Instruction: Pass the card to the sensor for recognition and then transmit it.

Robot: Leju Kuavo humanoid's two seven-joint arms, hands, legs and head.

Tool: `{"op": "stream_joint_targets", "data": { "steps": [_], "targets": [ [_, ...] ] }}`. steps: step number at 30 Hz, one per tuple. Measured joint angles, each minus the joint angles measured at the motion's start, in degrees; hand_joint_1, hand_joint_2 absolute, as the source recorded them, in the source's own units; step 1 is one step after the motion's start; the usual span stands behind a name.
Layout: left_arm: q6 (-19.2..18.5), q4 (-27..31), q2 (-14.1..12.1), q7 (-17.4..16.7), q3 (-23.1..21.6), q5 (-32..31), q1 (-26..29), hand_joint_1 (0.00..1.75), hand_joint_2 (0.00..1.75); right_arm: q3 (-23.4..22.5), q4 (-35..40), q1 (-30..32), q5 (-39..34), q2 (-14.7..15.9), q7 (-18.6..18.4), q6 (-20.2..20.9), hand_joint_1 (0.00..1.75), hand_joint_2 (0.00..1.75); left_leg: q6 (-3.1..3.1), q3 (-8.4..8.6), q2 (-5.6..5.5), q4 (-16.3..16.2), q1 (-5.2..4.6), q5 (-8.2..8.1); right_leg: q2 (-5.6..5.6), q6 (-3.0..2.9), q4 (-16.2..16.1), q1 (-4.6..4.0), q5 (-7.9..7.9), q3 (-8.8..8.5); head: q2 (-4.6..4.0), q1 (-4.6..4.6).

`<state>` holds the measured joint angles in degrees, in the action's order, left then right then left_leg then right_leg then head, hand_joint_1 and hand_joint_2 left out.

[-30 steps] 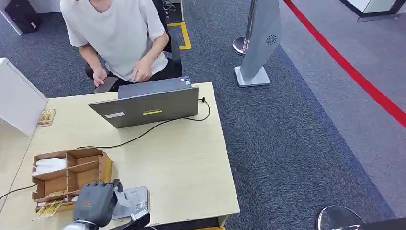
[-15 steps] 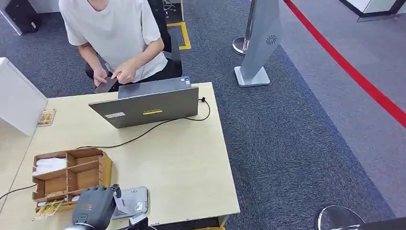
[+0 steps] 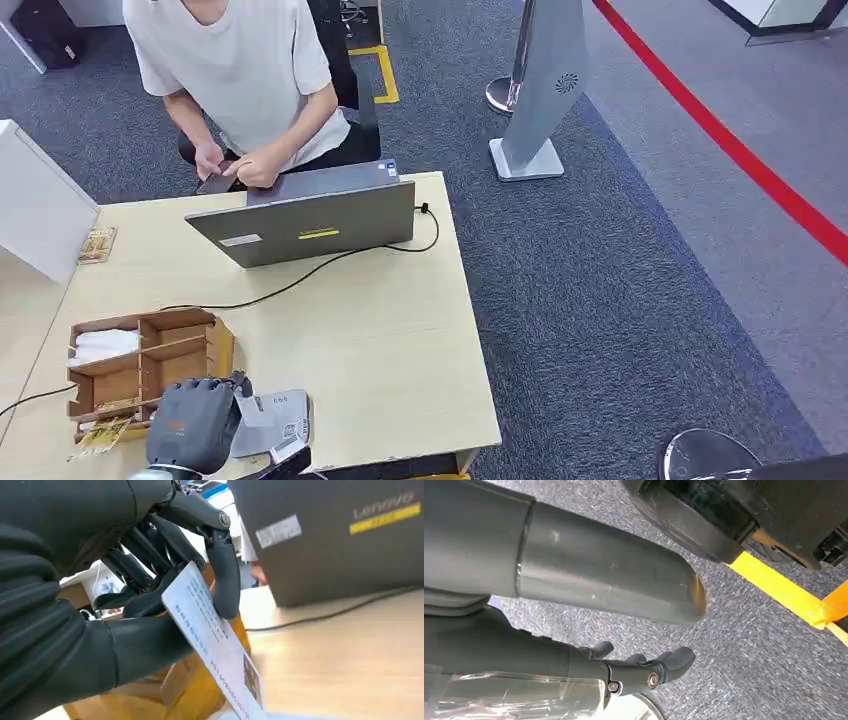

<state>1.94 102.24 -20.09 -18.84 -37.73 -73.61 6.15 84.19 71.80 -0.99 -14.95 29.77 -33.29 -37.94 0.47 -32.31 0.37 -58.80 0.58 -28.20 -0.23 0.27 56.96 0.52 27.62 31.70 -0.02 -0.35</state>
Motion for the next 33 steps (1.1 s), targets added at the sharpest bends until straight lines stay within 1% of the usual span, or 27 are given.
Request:
{"op": "stream_joint_targets", "data": {
  "steps": [1,2,3,5,7,8,11,13,14,16,17,18,20,21,22,24,26,30,33],
  "targets": [
    [0.77,0.22,0.15,0.2,0.0,-0.81,0.0,1.75,1.75,-0.02,0.11,0.08,0.04,0.0,-0.09,-0.13,0.0,0.0,0.0,0.0,0.0,0.0,0.0,0.0,0.0,0.0,0.0,0.0,0.0,0.01,0.0,0.0],
    [2.59,0.55,0.4,0.57,0.02,-1.8,0.0,1.75,1.75,-0.02,0.17,0.16,0.07,0.02,-0.09,-0.24,0.0,0.0,0.0,-0.01,0.0,0.0,0.0,0.0,-0.01,0.0,0.0,0.0,0.0,0.02,0.0,0.0],
    [5.13,1.05,0.72,1.07,0.13,-2.78,-0.03,1.75,1.75,-0.02,0.2,0.25,0.02,0.02,0.09,-0.31,0.0,0.0,0.0,-0.01,-0.01,0.0,0.0,0.0,-0.02,0.0,0.0,0.0,0.0,0.03,0.0,0.02],
    [11.44,2.31,1.64,2.1,0.61,-4.63,-0.27,1.75,1.75,0.0,0.09,0.41,-0.02,0.02,1.18,-0.26,0.0,0.0,0.0,-0.02,-0.03,0.0,0.0,0.0,-0.04,0.0,0.0,0.0,0.0,0.02,0.0,0.02],
    [16.8,4.24,2.45,2.64,1.55,-6.19,-0.5,1.75,1.75,0.11,0.02,0.39,-0.91,0.28,1.01,1.04,0.0,0.0,0.0,-0.02,0.0,0.0,-0.01,0.0,-0.01,0.0,0.0,0.0,0.0,0.02,0.0,0.0],
    [18.3,5.38,2.78,2.73,2.12,-6.69,-0.68,1.75,1.75,0.15,-0.07,0.34,-1.6,0.55,1.01,2.08,0.0,0.0,0.0,-0.01,0.0,0.0,-0.01,0.0,-0.01,0.0,0.0,0.01,0.0,0.02,0.0,-0.02],
    [22.52,8.11,3.39,2.91,3.94,-7.26,-1.57,1.75,1.75,0.18,-2.13,0.05,-2.43,0.87,3.57,5.25,0.0,0.0,0.0,-0.02,-0.02,0.0,0.0,0.01,-0.03,0.0,0.0,0.0,-0.01,0.02,0.0,0.0],
    [26.94,8.18,3.39,4.35,6.17,-5.26,-4.62,1.75,1.75,0.18,-5.27,-1.01,-1.81,0.52,6.47,9.63,0.0,0.0,0.0,-0.01,-0.05,-0.01,0.0,0.07,-0.1,0.0,0.0,0.0,-0.02,0.02,0.0,0.0],
    [28.24,7.61,3.39,5.37,7.77,-4.42,-6.55,1.75,1.75,0.09,-6.79,-1.54,-1.18,0.15,7.62,11.45,0.0,0.0,-0.01,-0.01,-0.06,0.0,0.0,0.11,-0.11,-0.02,0.01,0.0,-0.04,0.01,0.0,0.02],
    [29.53,4.67,3.39,7.97,11.51,-3.06,-10.81,1.75,1.75,-0.57,-9.02,-1.92,0.69,-0.48,10.45,12.48,0.0,0.0,-0.11,0.01,-0.1,0.0,0.02,0.2,-0.16,-0.03,0.03,0.0,-0.06,-0.03,0.0,0.02],
    [29.9,2.99,3.39,8.81,13.25,-2.89,-12.45,1.75,1.75,-0.83,-9.71,-2.18,1.82,-0.7,10.23,13.14,0.0,0.0,-0.12,0.03,-0.1,0.0,0.02,0.21,-0.15,-0.14,0.05,0.0,-0.15,-0.02,0.0,-0.04],
    [29.9,1.53,3.39,8.9,14.8,-2.93,-13.92,1.75,1.75,-1.09,-9.99,-2.39,2.8,-0.79,9.44,13.99,0.0,0.0,-0.18,0.02,-0.08,0.0,0.04,0.27,-0.14,-0.18,0.08,0.0,-0.18,0.0,0.0,0.0],
    [29.68,-0.96,3.26,8.96,17.42,-2.34,-16.73,1.75,1.75,-1.55,-10.19,-2.75,4.11,-0.79,6.86,16.27,0.0,0.0,-0.22,-0.02,-0.08,0.0,0.1,0.32,-0.13,-0.19,0.09,-0.06,-0.22,0.01,0.0,0.04],
    [29.29,-1.79,3.19,9.0,18.54,-2.38,-17.76,1.75,1.75,-1.97,-10.21,-2.91,4.55,-0.79,6.36,16.79,0.0,0.0,-0.22,0.0,-0.07,0.0,0.09,0.32,-0.11,-0.18,0.09,-0.09,-0.22,0.04,0.0,-0.02],
    [28.38,-2.72,3.04,8.77,19.45,-3.51,-18.86,1.75,1.75,-2.68,-10.23,-2.84,5.28,-0.81,7.25,16.42,0.0,0.0,-0.22,0.01,-0.07,-0.01,0.09,0.32,-0.11,-0.18,0.09,-0.11,-0.22,0.06,0.0,-0.02],
    [27.41,-5.38,2.51,7.54,20.35,-6.06,-21.35,1.75,1.75,-3.76,-10.01,-2.29,6.91,-0.81,9.36,15.01,0.0,0.0,-0.22,-0.03,-0.1,-0.01,0.09,0.32,-0.16,-0.18,0.08,-0.12,-0.22,0.08,0.0,0.02],
    [26.71,-8.51,1.44,6.49,20.76,-7.76,-24.13,1.75,1.75,-4.46,-9.07,-1.81,7.89,-0.68,9.44,14.03,0.0,0.0,-0.2,-0.05,-0.12,-0.01,0.09,0.34,-0.16,-0.18,0.09,-0.12,-0.22,0.08,0.0,0.0],
    [25.92,-15.05,-0.81,5.22,21.22,-8.48,-29.32,1.75,1.75,-5.68,-7.96,-0.62,8.35,-0.53,9.25,13.64,0.0,0.0,-0.2,-0.07,-0.05,-0.01,0.1,0.34,-0.09,-0.18,0.09,-0.13,-0.22,0.11,0.0,0.0],
    [25.88,-17.9,-1.66,5.09,21.24,-8.57,-31.27,1.75,1.75,-6.3,-7.67,-0.21,8.28,-0.52,9.38,13.55,0.0,0.0,-0.2,-0.09,-0.05,-0.01,0.09,0.34,-0.09,-0.18,0.09,-0.13,-0.22,0.13,0.0,0.02]
  ]
}}
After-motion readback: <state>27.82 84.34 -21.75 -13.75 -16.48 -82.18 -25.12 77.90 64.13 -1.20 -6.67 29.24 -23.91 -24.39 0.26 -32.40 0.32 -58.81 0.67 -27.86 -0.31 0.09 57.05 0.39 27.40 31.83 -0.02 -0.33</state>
